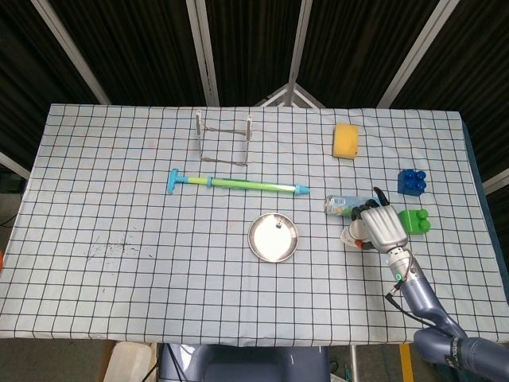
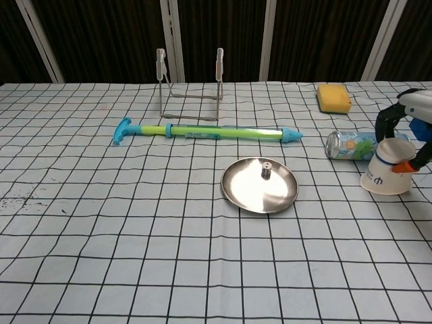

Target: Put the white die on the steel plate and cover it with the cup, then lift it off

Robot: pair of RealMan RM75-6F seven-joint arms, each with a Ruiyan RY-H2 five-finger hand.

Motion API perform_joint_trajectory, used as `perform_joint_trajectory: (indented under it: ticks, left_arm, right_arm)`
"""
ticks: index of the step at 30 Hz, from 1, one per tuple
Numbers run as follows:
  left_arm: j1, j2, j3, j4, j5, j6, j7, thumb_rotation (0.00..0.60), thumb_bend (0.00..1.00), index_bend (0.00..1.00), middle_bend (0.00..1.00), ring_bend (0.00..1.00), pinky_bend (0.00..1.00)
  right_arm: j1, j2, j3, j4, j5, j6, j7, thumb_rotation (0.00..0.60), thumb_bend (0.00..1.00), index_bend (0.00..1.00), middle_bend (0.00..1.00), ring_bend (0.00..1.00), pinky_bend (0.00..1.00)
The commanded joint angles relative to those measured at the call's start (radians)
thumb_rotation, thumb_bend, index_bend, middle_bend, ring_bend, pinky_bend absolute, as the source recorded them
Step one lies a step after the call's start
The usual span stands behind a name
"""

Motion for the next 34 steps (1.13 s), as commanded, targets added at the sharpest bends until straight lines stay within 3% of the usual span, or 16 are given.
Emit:
perform_joint_trajectory:
  ticks: [1,6,11,16,21,24,28,34]
  left_arm:
    - [-0.002,0.0,-0.001,-0.001,-0.005,-0.006,0.001,0.6,0.68,0.2,0.0,0.0,0.09]
    - [-0.006,-0.002,-0.006,0.002,-0.013,-0.013,0.001,0.6,0.68,0.2,0.0,0.0,0.09]
    - [-0.007,-0.004,-0.009,0.004,-0.012,-0.01,-0.002,0.6,0.68,0.2,0.0,0.0,0.09]
    - [-0.009,-0.005,-0.009,0.006,-0.01,-0.012,-0.006,0.6,0.68,0.2,0.0,0.0,0.09]
    - [-0.008,-0.002,-0.008,0.004,-0.005,-0.01,-0.013,0.6,0.68,0.2,0.0,0.0,0.09]
    - [-0.005,0.0,-0.009,0.002,-0.006,-0.005,-0.019,0.6,0.68,0.2,0.0,0.0,0.09]
    - [-0.005,0.002,-0.008,0.0,-0.005,-0.008,-0.023,0.6,0.68,0.2,0.0,0.0,0.09]
    - [-0.003,0.005,-0.006,0.0,0.0,-0.004,-0.029,0.6,0.68,0.2,0.0,0.0,0.09]
  right_arm:
    - [0.0,-0.011,0.008,0.023,-0.01,-0.009,0.034,0.6,0.32,0.53,0.5,0.29,0.0]
    - [-0.011,0.008,0.016,0.01,0.024,-0.032,0.049,0.6,0.09,0.17,0.25,0.19,0.0]
    - [-0.036,0.072,0.032,-0.08,0.041,-0.008,0.065,0.6,0.06,0.01,0.12,0.13,0.0]
    - [-0.088,0.173,0.029,-0.226,0.038,0.054,0.068,0.6,0.06,0.0,0.02,0.11,0.0]
    - [-0.162,0.274,0.0,-0.356,0.049,0.127,0.039,0.6,0.05,0.0,0.01,0.08,0.0]
    - [-0.234,0.31,-0.03,-0.428,0.023,0.229,0.016,0.6,0.05,0.0,0.01,0.08,0.0]
    - [-0.31,0.291,-0.083,-0.433,-0.076,0.347,-0.009,0.6,0.05,0.01,0.05,0.09,0.0]
    - [-0.373,0.243,-0.137,-0.364,-0.17,0.435,-0.058,0.6,0.05,0.08,0.09,0.13,0.0]
